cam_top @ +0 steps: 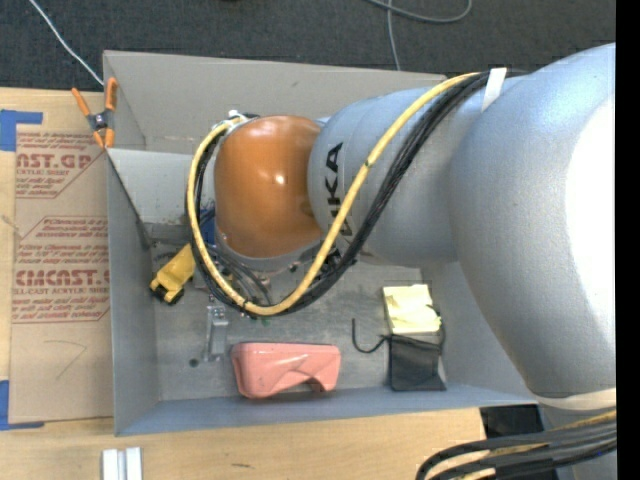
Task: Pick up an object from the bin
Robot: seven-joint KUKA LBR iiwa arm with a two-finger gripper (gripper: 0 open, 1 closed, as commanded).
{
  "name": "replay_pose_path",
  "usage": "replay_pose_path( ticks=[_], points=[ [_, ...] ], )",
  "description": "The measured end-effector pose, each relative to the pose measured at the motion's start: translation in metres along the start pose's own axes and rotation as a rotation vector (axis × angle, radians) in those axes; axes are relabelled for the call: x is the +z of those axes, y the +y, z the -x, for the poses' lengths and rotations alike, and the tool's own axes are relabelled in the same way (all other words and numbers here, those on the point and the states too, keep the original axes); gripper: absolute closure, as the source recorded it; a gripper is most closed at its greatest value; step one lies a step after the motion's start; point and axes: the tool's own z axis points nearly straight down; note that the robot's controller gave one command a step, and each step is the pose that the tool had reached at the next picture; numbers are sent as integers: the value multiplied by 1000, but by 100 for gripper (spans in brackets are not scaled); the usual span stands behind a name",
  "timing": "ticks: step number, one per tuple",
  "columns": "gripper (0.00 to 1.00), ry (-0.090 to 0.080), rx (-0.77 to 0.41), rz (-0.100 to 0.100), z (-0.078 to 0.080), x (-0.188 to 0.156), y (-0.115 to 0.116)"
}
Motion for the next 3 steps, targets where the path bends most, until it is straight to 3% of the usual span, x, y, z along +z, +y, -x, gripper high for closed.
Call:
replay_pose_path(
  ticks=[1,2,3],
  points=[
    [0,-7,3,2,2,-5,-1],
    [0,-7,-242,2,64,80,1],
    [0,-14,-489,3,54,26,16]
  ],
)
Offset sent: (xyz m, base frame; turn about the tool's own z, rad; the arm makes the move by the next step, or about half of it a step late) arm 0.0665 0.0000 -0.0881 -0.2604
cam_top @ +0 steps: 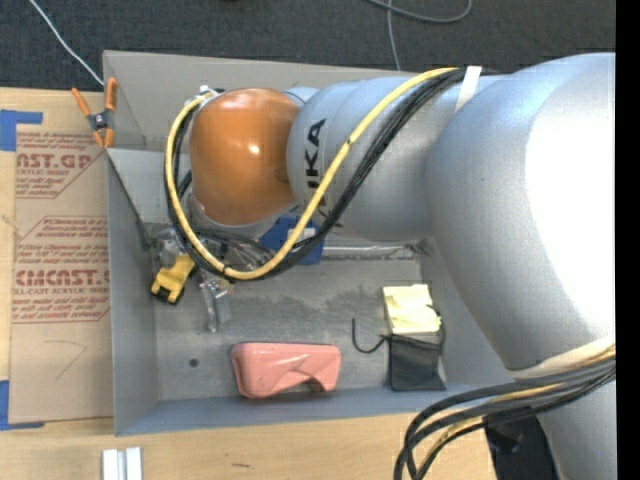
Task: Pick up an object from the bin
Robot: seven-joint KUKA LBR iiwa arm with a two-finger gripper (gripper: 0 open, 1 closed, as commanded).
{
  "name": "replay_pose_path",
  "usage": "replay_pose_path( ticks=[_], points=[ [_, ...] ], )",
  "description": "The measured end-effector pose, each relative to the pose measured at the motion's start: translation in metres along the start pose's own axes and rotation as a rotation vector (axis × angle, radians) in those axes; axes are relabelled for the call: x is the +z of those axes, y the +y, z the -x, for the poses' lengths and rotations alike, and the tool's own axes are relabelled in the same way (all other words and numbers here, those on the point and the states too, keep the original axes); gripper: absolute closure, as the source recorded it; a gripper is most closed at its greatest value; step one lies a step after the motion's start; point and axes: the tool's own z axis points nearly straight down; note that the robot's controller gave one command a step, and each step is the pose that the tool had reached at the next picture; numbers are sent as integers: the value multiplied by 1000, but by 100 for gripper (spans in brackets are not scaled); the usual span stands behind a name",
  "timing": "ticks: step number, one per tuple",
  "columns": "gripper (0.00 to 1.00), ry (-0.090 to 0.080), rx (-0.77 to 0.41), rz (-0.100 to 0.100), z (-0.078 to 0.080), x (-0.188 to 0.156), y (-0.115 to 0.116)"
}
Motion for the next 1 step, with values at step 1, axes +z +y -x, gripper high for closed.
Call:
replay_pose_path(
  ticks=[1],
  points=[
    [0,2,40,1,17,31,4]
  ],
)
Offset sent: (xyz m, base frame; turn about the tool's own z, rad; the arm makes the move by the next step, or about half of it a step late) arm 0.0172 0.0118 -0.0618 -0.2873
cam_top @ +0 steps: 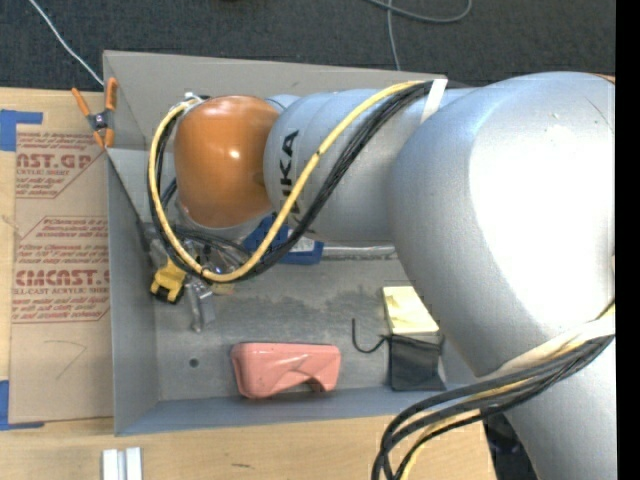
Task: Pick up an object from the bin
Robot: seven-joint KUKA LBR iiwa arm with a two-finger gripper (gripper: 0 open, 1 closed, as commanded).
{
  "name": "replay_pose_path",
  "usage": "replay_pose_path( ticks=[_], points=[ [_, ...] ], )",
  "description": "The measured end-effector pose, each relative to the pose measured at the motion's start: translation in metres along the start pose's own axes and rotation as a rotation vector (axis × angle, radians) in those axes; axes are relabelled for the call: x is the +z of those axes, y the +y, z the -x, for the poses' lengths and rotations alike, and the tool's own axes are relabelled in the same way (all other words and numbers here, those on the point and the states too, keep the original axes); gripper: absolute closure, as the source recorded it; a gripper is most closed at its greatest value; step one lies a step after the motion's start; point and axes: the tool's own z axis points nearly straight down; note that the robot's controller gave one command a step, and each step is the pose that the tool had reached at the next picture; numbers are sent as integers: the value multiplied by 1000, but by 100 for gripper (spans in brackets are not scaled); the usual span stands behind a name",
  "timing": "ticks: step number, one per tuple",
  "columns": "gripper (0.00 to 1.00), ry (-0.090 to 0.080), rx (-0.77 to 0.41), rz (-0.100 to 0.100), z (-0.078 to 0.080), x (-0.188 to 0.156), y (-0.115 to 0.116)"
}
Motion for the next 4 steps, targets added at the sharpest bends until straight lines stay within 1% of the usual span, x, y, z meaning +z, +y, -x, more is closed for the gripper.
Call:
replay_pose_path(
  ticks=[1,2,3,4],
  points=[
    [0,-20,-325,-3,9,24,-1],
    [100,-15,-266,3,6,24,-7],
    [100,-15,-262,4,6,24,-8],
    [100,-15,-266,4,6,-70,-5]
  ],
)
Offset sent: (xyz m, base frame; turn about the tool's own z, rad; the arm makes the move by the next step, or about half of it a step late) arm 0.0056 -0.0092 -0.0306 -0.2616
